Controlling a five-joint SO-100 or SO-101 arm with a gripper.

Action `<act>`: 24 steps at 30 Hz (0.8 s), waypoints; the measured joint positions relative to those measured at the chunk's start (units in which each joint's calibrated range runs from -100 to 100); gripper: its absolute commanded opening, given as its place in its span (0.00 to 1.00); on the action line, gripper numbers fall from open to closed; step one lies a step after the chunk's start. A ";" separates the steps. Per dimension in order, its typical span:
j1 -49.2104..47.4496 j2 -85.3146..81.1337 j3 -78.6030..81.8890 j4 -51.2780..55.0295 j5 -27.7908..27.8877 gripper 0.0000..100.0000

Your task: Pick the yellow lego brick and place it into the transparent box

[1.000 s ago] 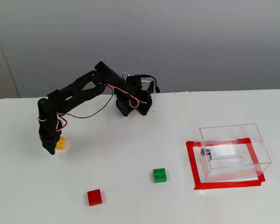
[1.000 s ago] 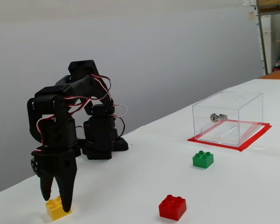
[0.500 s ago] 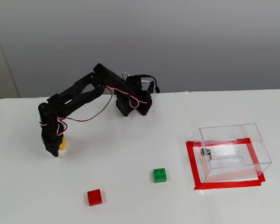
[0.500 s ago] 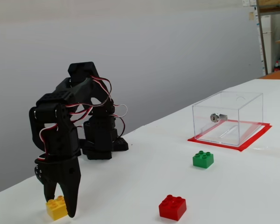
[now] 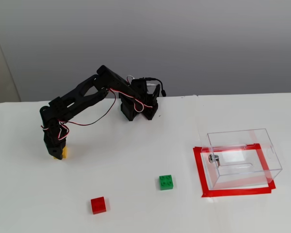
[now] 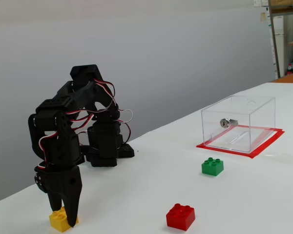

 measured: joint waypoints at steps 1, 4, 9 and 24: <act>0.00 0.00 0.00 0.00 0.00 0.08; 0.00 0.00 0.00 0.00 0.00 0.09; -0.11 0.00 0.00 0.00 0.00 0.09; -5.34 -7.86 -0.18 0.00 0.00 0.08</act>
